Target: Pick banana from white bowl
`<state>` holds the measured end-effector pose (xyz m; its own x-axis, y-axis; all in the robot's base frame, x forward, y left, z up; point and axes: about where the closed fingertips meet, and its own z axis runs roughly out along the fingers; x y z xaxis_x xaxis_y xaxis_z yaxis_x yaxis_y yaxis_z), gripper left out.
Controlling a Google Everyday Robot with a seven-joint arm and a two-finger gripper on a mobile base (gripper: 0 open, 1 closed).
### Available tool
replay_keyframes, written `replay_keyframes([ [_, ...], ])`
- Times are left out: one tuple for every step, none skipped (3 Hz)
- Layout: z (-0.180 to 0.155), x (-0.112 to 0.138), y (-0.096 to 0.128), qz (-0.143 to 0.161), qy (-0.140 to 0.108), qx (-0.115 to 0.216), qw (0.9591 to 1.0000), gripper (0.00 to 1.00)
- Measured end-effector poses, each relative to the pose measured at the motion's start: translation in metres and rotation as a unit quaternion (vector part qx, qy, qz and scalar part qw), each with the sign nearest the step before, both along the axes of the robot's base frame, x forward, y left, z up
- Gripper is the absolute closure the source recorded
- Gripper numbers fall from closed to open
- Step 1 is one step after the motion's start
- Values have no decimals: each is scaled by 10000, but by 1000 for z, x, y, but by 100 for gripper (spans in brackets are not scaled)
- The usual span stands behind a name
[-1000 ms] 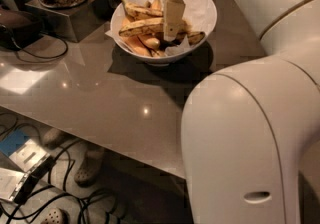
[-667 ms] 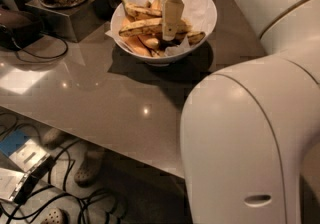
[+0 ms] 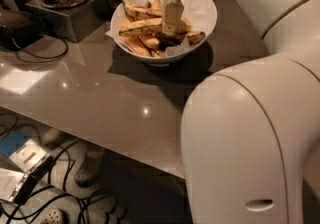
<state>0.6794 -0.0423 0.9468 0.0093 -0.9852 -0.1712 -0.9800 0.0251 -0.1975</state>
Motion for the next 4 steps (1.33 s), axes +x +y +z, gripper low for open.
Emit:
replay_keyframes([
  [-3, -2, -2, -16, 39, -10, 10000, 50],
  [-5, -1, -4, -8, 51, -55, 10000, 48],
  [-4, 3, -5, 14, 8, -129, 9999, 49],
  [-6, 8, -5, 30, 0, -194, 9998, 49],
])
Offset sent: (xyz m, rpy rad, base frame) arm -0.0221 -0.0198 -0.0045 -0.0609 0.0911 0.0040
